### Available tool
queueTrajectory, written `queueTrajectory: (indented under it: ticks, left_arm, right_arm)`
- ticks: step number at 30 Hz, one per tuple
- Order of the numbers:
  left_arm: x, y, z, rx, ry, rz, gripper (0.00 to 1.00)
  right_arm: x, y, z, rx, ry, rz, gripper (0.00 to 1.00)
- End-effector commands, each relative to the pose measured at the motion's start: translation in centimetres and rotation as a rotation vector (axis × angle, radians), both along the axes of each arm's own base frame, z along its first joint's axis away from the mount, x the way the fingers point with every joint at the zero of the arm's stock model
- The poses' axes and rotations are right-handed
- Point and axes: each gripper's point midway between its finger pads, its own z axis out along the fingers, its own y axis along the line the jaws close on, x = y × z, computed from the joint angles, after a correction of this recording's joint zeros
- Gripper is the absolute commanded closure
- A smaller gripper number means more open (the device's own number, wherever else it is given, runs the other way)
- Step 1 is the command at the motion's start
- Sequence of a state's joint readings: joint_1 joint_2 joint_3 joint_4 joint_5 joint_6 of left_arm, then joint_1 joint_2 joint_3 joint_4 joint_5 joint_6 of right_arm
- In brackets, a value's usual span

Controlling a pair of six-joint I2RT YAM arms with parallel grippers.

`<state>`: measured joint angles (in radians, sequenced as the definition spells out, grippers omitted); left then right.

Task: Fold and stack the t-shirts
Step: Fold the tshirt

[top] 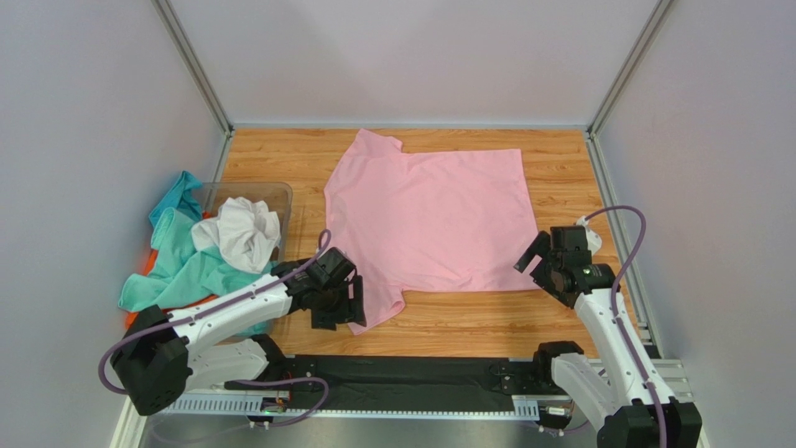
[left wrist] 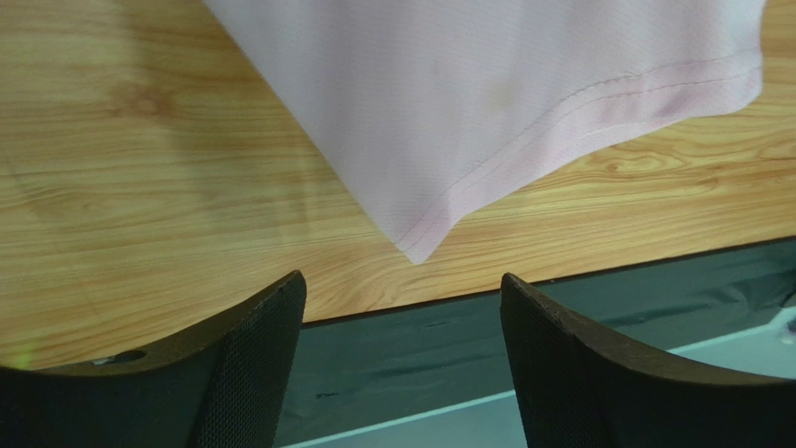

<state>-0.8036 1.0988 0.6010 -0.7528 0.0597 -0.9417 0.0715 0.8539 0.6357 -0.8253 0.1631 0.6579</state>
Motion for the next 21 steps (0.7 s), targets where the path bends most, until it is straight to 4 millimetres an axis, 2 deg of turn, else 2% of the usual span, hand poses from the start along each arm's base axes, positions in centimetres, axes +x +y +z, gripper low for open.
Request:
queueTrajectory:
  ticks: [1, 5, 6, 7, 11, 13, 17, 20, 21]
  left_arm:
    - [1.6, -3.2, 0.9, -0.12, -0.04, 0.02, 0.19]
    - [1.5, -3.5, -0.5, -0.099, -0.006, 0.003, 0.3]
    - [1.5, -3.5, -0.7, -0.092, 0.001, 0.006, 0.39]
    - [1.5, -3.5, -0.9, -0.086, 0.008, 0.006, 0.42]
    - [1.1, -3.0, -2.1, -0.047, 0.041, 0.004, 0.46]
    - [0.9, -2.8, -2.5, -0.037, 0.051, 0.006, 0.55]
    - [0.5, -2.3, -3.2, -0.01, 0.072, 0.006, 0.63]
    - [0.1, -1.7, -3.5, 0.021, 0.093, 0.01, 0.76]
    - [0.0, -1.5, -3.6, 0.035, 0.1, 0.012, 0.86]
  right_arm:
    - [0.3, -1.0, 0.2, -0.025, -0.029, -0.048, 0.0]
    - [0.2, -1.4, -0.2, -0.019, -0.028, -0.084, 0.0]
    - [0.2, -1.5, -0.4, -0.015, -0.026, -0.093, 0.0]
    - [0.2, -1.5, -0.5, -0.012, -0.024, -0.101, 0.0]
    - [0.2, -2.4, -1.3, -0.001, -0.012, -0.153, 0.0]
    - [0.3, -2.4, -1.8, 0.015, -0.009, -0.159, 0.0]
    - [0.6, -2.5, -2.6, 0.044, -0.001, -0.177, 0.0]
    - [0.6, -2.4, -3.0, 0.056, 0.011, -0.178, 0.0]
    - [0.6, -2.4, -3.0, 0.057, 0.013, -0.177, 0.0]
